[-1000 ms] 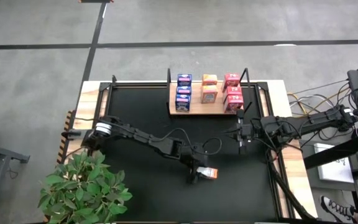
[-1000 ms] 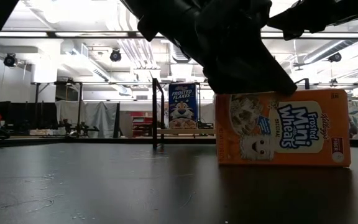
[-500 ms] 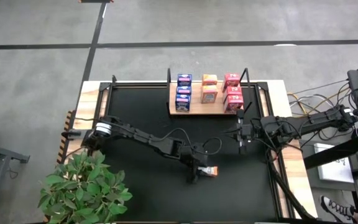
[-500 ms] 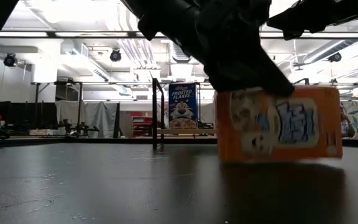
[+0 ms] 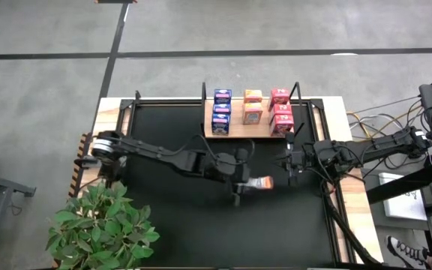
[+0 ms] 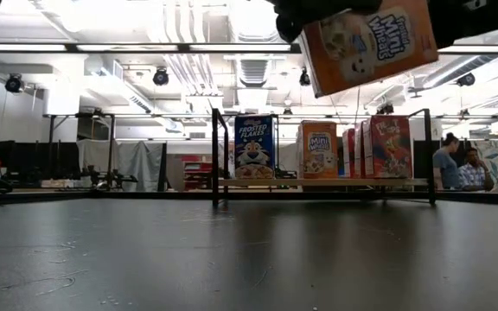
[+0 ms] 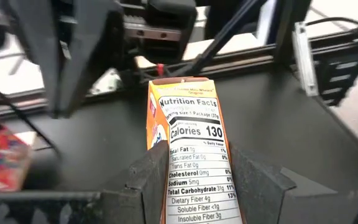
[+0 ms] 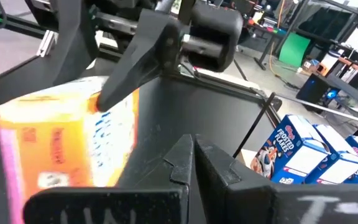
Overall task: Stack cereal on shelf
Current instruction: Put the orange cereal box on the shelf aligned with the other orange cereal box
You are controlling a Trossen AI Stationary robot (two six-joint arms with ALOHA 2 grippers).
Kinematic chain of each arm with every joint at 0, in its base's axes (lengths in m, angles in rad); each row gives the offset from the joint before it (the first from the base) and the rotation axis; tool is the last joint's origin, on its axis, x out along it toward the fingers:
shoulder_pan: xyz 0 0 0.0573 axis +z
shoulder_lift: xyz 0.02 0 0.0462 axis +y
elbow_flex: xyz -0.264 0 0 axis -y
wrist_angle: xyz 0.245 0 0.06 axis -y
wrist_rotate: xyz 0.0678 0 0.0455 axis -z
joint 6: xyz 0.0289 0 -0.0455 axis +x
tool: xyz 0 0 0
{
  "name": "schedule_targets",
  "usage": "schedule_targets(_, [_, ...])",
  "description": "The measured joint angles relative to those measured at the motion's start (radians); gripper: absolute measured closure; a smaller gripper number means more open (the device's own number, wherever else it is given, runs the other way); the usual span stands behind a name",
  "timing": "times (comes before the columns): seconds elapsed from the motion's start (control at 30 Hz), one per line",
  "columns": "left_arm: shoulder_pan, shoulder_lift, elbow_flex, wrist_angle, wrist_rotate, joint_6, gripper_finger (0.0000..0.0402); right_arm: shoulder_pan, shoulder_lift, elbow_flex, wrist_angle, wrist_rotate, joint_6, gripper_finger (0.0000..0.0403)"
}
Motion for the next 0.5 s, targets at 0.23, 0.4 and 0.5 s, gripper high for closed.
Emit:
schedule_targets(0.23, [-0.002, -0.020, -0.053, 0.120, -0.031, 0.010, 0.0255, 0.000, -0.005, 0.000, 0.022, 0.000, -0.002, 0.0394])
schedule_targets(0.4, [-0.002, -0.019, -0.192, 0.308, -0.031, -0.018, 0.0255, 0.000, -0.014, 0.001, 0.026, 0.000, 0.000, 0.0394])
schedule_targets(0.5, [-0.002, -0.022, -0.258, 0.447, -0.030, -0.022, 0.0255, 0.000, -0.018, 0.001, 0.030, -0.001, 0.014, 0.0394])
